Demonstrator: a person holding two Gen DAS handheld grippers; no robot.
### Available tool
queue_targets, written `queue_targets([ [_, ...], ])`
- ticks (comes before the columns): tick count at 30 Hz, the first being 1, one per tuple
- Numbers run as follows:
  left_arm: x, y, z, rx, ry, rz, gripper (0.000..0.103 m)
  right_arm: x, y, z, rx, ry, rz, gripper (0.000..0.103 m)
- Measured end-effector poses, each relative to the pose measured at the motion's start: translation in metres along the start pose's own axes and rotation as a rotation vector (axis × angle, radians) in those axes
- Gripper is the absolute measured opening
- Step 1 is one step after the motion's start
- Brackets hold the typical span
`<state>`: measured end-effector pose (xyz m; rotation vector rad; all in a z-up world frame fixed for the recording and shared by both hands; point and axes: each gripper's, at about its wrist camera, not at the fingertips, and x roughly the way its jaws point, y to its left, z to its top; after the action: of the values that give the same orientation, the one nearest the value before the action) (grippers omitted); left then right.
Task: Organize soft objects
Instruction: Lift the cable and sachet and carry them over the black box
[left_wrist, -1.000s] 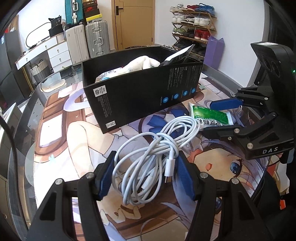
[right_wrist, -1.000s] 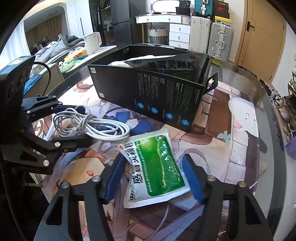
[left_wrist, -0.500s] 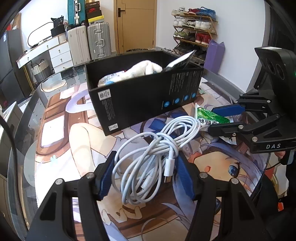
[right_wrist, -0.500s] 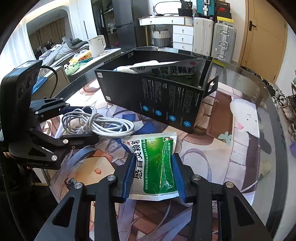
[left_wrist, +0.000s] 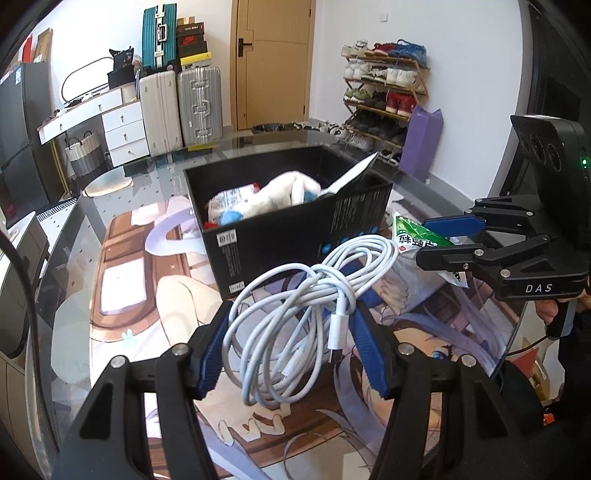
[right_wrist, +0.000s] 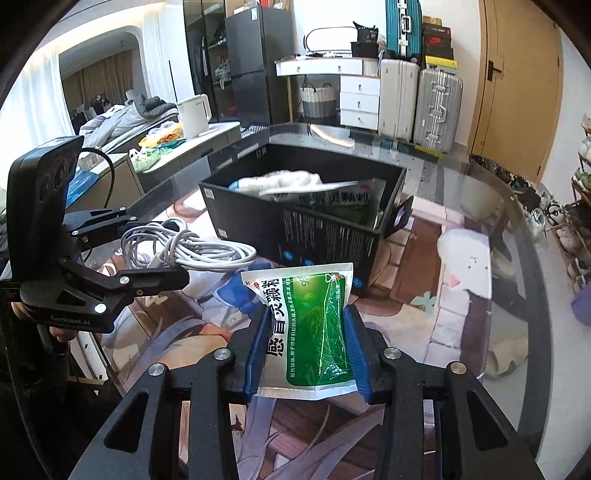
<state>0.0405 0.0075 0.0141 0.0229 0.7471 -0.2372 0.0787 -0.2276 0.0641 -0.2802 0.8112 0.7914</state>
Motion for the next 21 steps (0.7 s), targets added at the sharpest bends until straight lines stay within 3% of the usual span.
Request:
queue_targets([
  [10, -0.023, 0.002, 0.006, -0.008, -0.061, -0.017, 0.062, -0.031, 0.004, 0.011, 0.006, -0.096, -0.009, 0.040],
  [21, -0.042, 0.011, 0.021, -0.045, -0.133, 0.029, 0.062, -0.051, -0.002, 0.022, 0.063, -0.190, -0.047, 0.040],
])
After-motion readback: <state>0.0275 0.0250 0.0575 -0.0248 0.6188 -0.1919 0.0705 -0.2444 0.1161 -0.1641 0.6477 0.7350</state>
